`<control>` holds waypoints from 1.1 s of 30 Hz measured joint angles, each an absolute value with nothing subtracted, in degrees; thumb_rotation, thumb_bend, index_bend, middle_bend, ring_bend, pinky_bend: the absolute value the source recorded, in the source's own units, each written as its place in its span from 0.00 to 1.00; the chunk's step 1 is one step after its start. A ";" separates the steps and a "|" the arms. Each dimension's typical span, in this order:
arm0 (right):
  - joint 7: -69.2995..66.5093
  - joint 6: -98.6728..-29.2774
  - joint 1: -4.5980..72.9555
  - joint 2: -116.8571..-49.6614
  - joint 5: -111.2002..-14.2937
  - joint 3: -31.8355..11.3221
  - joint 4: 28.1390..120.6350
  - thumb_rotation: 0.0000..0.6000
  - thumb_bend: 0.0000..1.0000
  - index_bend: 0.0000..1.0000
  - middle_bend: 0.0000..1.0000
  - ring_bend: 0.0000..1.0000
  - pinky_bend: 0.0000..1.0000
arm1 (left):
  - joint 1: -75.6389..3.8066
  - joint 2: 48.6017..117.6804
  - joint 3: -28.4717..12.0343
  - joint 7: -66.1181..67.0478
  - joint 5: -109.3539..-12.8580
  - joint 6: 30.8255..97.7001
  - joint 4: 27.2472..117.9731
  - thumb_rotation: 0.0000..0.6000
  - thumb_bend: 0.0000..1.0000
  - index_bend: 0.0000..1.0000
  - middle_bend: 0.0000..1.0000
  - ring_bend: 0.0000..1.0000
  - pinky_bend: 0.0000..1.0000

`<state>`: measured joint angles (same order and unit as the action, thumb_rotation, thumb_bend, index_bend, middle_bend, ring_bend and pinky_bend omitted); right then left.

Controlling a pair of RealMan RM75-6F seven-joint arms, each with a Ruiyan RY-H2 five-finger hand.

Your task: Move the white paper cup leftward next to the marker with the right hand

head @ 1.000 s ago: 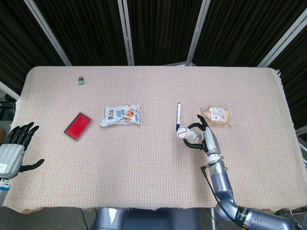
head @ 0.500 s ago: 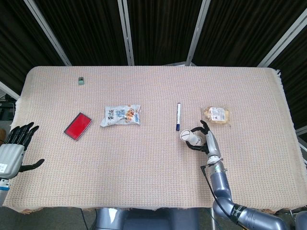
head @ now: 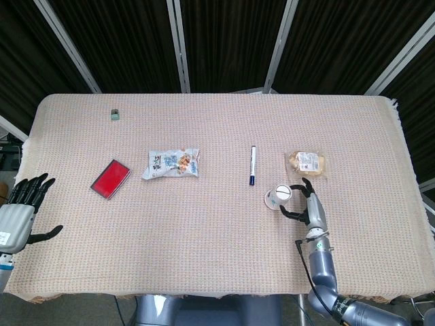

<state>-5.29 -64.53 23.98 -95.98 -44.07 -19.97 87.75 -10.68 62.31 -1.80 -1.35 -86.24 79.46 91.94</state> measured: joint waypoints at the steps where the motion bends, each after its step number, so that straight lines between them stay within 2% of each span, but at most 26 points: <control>1: -5.64 -65.10 23.52 -95.88 -44.84 -19.78 87.98 1.00 0.17 0.17 0.00 0.00 0.00 | -10.68 62.31 -1.80 -1.36 -86.24 79.46 91.93 1.00 0.12 0.00 0.00 0.00 0.00; 4: -6.31 -66.20 22.53 -95.38 -46.61 -19.29 88.94 1.00 0.17 0.10 0.00 0.00 0.00 | -10.68 62.33 -1.79 -1.37 -86.26 79.47 91.91 1.00 0.12 0.00 0.00 0.00 0.00; 12: -7.56 -70.04 20.89 -92.13 -52.27 -20.13 93.75 1.00 0.17 0.10 0.00 0.00 0.00 | -10.61 62.34 -1.77 -1.39 -86.30 79.59 91.87 1.00 0.12 0.00 0.00 0.00 0.00; 15: -6.99 -70.98 20.88 -89.41 -54.56 -21.25 95.15 1.00 0.15 0.10 0.00 0.00 0.00 | -10.60 62.35 -1.78 -1.46 -86.26 79.59 91.87 1.00 0.12 0.00 0.00 0.00 0.00; 21: -1.73 -70.98 20.69 -79.79 -58.66 -21.49 98.00 1.00 0.09 0.10 0.00 0.00 0.00 | -10.59 62.37 -1.78 -1.35 -86.24 79.61 91.92 1.00 0.12 0.00 0.00 0.00 0.00; 26: 3.92 -71.62 18.05 -70.16 -64.11 -17.81 100.22 1.00 0.08 0.05 0.00 0.00 0.00 | -10.57 62.42 -1.81 -1.09 -86.16 79.61 91.96 1.00 0.12 0.00 0.00 0.00 0.00; 33: 8.66 -77.40 12.89 -67.67 -74.26 -9.92 96.67 1.00 0.06 0.00 0.00 0.00 0.00 | -10.62 62.32 -1.78 -1.30 -86.29 79.55 91.95 1.00 0.12 0.00 0.00 0.00 0.00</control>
